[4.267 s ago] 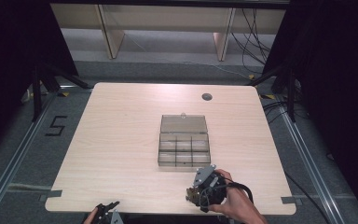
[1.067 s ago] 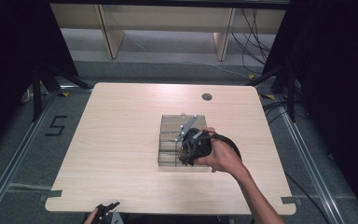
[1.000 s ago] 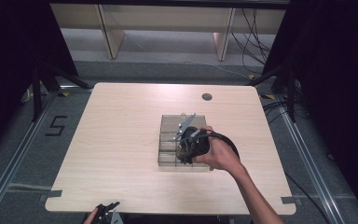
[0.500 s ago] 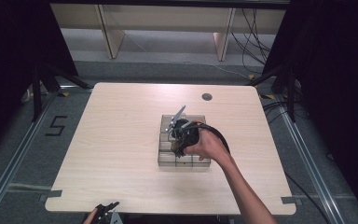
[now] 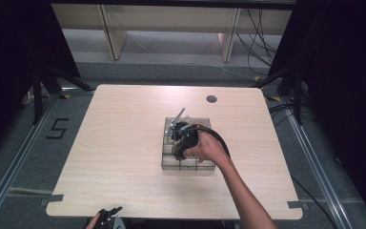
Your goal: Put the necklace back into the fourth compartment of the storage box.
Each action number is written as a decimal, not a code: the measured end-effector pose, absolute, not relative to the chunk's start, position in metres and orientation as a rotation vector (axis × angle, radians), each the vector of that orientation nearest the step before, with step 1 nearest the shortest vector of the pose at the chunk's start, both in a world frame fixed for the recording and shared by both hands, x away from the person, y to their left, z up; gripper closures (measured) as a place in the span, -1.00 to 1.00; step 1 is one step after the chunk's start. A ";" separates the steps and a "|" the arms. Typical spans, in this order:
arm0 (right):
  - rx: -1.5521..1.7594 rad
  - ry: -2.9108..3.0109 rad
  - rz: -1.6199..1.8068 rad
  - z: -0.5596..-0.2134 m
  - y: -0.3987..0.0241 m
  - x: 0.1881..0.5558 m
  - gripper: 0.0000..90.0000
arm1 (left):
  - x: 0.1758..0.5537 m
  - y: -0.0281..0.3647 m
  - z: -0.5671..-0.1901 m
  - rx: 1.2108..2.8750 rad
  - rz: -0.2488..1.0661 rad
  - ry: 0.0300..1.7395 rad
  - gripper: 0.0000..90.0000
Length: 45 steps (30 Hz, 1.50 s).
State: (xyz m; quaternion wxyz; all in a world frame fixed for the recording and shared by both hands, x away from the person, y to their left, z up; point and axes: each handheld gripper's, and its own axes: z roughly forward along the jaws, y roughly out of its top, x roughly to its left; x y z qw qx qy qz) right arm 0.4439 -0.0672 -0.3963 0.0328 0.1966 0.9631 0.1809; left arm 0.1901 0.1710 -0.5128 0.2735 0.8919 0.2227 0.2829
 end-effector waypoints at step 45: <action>0.652 3.052 0.485 -0.439 -0.037 0.460 0.31 | 0.190 0.171 -0.513 2.398 0.768 0.594 -0.65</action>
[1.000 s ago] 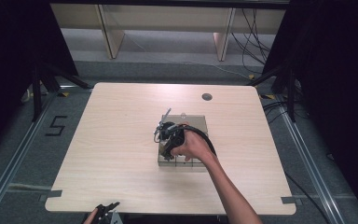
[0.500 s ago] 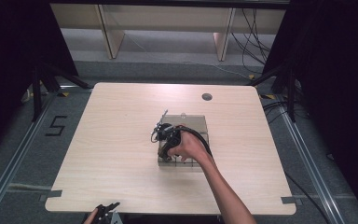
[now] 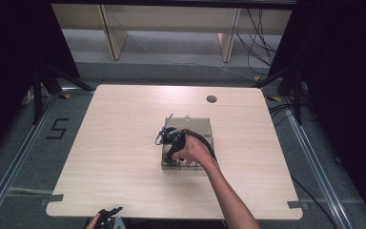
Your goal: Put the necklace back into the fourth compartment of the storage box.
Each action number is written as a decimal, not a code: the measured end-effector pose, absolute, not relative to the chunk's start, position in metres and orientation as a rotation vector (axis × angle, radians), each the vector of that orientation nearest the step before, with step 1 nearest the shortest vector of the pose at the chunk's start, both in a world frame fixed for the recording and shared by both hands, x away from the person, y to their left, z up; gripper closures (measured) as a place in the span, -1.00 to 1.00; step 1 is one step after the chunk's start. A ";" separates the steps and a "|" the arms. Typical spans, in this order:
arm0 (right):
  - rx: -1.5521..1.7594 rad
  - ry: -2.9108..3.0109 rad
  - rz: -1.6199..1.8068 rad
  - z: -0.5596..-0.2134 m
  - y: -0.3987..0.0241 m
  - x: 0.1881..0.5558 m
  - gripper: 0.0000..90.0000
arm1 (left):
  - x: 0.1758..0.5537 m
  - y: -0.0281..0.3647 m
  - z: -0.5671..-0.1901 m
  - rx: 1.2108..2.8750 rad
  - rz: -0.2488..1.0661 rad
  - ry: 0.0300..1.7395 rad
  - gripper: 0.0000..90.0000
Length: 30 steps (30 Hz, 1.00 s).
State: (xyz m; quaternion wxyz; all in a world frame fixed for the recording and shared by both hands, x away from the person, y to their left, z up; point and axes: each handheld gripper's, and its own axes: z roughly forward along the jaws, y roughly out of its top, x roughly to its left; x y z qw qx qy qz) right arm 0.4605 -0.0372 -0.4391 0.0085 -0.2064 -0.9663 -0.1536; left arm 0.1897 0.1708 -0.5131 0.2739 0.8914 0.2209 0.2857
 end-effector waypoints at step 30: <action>-0.693 -2.988 -0.595 -0.428 -0.048 0.461 0.12 | 0.190 0.171 -0.513 2.396 0.767 0.598 -0.65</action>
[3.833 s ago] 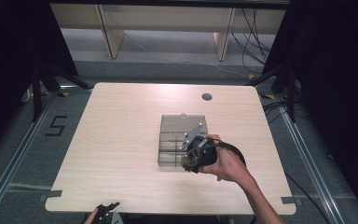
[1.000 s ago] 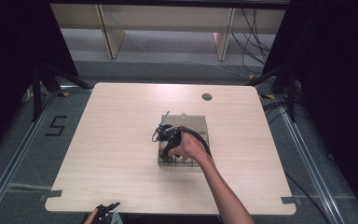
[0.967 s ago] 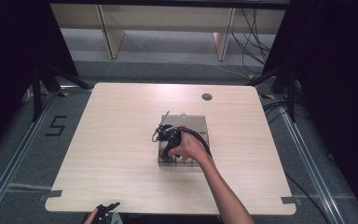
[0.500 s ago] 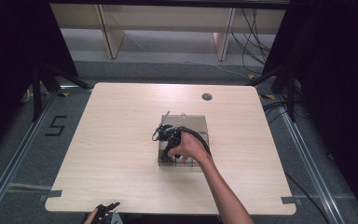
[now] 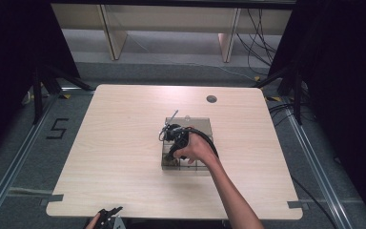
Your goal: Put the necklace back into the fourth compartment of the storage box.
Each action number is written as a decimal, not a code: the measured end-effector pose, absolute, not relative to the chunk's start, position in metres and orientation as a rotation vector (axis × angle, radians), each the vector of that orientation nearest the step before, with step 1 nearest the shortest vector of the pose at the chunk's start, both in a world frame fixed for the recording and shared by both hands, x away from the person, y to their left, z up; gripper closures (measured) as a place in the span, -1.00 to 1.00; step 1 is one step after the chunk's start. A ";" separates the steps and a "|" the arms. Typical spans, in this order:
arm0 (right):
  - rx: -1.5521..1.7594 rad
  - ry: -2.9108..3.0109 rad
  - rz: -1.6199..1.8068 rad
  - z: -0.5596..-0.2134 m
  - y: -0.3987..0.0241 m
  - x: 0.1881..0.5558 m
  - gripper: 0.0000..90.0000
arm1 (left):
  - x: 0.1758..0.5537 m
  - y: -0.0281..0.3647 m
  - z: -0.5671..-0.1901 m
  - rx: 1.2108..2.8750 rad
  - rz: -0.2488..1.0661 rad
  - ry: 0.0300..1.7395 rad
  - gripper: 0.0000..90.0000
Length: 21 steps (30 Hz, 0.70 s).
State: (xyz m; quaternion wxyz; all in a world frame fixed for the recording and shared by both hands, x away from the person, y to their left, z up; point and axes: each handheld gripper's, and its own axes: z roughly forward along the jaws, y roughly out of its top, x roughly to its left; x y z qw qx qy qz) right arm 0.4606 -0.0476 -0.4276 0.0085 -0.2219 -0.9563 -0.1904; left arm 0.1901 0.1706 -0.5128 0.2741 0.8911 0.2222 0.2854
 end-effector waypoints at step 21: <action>-0.745 -2.992 -0.728 -0.410 -0.080 0.438 -0.10 | 0.190 0.170 -0.513 2.406 0.768 0.593 -0.65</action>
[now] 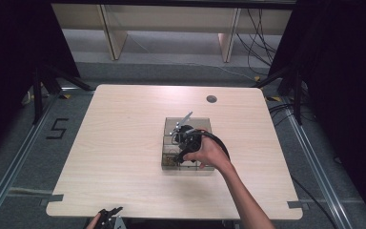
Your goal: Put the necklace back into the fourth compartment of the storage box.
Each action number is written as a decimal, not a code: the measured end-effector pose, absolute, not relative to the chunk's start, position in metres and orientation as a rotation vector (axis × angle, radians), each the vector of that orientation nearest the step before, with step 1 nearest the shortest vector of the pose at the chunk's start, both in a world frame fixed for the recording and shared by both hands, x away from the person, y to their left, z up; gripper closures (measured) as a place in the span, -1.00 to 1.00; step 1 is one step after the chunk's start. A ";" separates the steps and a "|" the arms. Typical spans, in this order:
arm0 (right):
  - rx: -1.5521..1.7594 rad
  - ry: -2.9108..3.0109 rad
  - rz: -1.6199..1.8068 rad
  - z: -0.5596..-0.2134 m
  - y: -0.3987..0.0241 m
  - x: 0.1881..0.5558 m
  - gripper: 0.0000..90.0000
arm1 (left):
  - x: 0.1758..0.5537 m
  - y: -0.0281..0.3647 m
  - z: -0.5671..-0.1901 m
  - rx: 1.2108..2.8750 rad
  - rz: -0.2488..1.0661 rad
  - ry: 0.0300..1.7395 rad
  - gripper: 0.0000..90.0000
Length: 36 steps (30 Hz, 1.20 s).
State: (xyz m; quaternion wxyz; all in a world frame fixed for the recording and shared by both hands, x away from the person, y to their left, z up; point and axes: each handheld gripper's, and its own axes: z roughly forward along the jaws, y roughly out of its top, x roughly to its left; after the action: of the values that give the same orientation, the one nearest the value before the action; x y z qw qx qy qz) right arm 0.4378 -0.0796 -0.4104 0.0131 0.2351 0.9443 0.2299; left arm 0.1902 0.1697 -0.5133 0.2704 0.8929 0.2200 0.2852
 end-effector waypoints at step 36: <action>0.801 2.838 0.879 -0.406 -0.120 0.404 -0.33 | 0.192 0.170 -0.514 2.416 0.761 0.610 -0.65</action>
State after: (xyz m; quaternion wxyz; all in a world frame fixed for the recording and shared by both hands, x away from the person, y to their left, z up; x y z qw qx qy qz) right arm 0.4042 -0.1201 -0.4056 0.0324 0.2602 0.9218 0.2856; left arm 0.1919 0.1704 -0.5142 0.2648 0.8942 0.2257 0.2816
